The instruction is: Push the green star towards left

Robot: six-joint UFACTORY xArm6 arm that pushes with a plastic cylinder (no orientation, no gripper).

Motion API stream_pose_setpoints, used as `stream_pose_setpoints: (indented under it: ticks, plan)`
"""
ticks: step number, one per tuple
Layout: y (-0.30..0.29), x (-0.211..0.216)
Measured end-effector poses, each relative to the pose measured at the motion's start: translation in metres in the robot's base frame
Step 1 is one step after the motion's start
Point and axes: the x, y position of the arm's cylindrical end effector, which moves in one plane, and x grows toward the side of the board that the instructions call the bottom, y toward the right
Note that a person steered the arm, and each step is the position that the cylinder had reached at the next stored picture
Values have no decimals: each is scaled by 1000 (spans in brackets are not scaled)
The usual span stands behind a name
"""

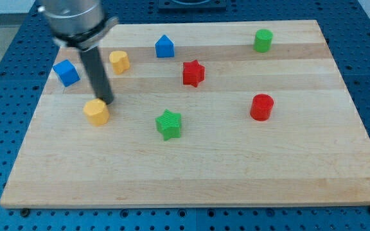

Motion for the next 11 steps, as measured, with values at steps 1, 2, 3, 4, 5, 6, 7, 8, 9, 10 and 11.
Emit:
stream_pose_setpoints:
  ticks: [1, 2, 3, 4, 5, 6, 7, 8, 9, 10, 11]
  plan:
    - [-12, 16]
    - [35, 2]
    - [121, 3]
    - [158, 17]
    - [158, 41]
    - [152, 46]
    - [199, 46]
    - [223, 66]
    - [176, 69]
    - [107, 69]
    - [72, 69]
